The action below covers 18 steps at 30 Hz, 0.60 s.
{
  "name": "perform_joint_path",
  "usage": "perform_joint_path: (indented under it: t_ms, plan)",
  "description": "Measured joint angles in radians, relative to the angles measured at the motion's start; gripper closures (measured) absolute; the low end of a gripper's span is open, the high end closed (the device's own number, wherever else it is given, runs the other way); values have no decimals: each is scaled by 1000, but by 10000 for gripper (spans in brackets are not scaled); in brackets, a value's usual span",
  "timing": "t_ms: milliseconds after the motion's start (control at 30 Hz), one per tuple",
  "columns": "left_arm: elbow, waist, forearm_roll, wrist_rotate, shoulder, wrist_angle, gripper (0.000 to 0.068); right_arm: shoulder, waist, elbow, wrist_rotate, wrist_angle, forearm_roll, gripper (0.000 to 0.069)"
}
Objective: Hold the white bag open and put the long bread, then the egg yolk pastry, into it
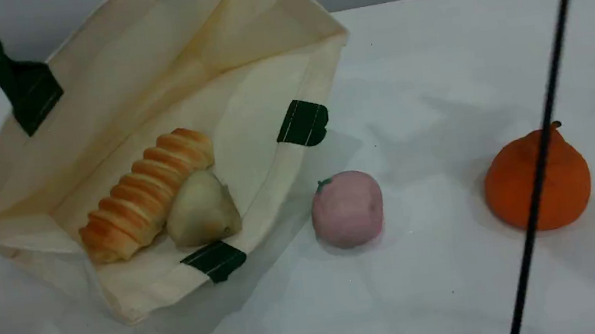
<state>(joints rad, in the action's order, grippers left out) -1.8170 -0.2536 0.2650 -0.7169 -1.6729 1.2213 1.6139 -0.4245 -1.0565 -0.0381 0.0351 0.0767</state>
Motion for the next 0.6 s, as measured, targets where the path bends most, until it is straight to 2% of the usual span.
perform_joint_path:
  t_ms: [200,300,400,500,600]
  plan:
    - [0,0,4,-10,0,0,608,1,49,-17,-1,38,-1,106]
    - [0,0,26,-9,0,0,575,1,53,-17,-1,40,-1,106]
    - [0,0,37,-8,0,-5,475,1,54,-17,-3,46,-1,106]
    - [0,0,55,-9,0,-4,330,1,54,-17,-4,48,-1,106]
    - [0,0,61,-8,0,-4,217,1,55,-17,-4,49,-1,106]
